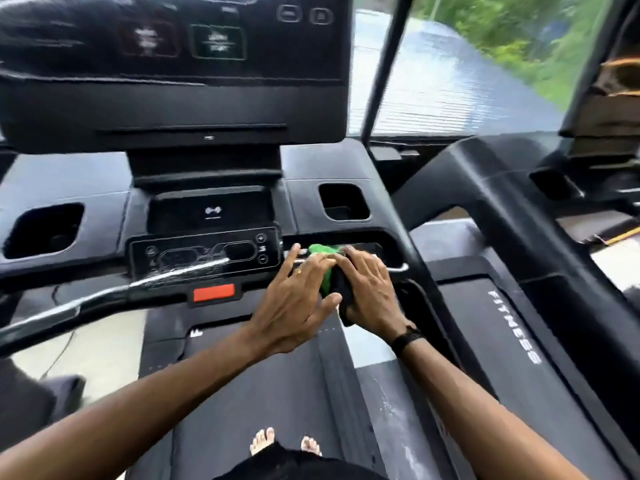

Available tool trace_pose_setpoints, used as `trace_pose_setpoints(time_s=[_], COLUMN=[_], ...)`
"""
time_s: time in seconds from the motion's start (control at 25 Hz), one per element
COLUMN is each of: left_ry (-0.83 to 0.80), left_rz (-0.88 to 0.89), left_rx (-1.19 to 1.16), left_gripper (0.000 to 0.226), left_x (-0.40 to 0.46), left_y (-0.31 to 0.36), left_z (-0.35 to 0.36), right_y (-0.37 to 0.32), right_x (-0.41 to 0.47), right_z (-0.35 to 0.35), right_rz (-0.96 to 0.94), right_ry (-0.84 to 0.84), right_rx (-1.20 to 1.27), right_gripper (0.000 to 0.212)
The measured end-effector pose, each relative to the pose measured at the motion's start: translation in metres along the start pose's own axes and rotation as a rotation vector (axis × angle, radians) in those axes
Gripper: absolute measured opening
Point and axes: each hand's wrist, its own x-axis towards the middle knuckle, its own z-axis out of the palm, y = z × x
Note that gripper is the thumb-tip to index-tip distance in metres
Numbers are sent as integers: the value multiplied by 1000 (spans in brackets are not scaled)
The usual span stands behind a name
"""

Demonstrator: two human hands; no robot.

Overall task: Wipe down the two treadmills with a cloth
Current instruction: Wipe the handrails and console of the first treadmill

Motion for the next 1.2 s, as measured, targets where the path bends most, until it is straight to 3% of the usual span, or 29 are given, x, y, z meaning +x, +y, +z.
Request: trace_pose_setpoints(time_s=[0.2, 0.4, 0.52, 0.68, 0.88, 1.04, 1.2], left_ry=[-84, -130, -159, -164, -177, -175, -237], left_rz=[124, 259, 288, 281, 210, 139, 158], left_rx=[-29, -118, -148, -173, -177, -166, -151], left_gripper=[61, 59, 56, 54, 59, 57, 55], left_x=[26, 50, 62, 76, 101, 131, 159], left_y=[11, 34, 48, 56, 58, 76, 96], left_z=[33, 67, 81, 90, 109, 130, 154], right_y=[53, 44, 48, 63, 108, 162, 188], right_x=[-48, -89, -90, -73, -53, -51, -83], right_z=[-31, -37, -34, -23, -25, -21, -19], right_rz=[509, 677, 711, 820, 990, 1079, 988], right_ry=[-176, -376, -358, -180, -95, -94, -169], right_rx=[-160, -127, -52, 25, 413, 931, 1111], right_gripper=[90, 92, 90, 93, 104, 67, 44])
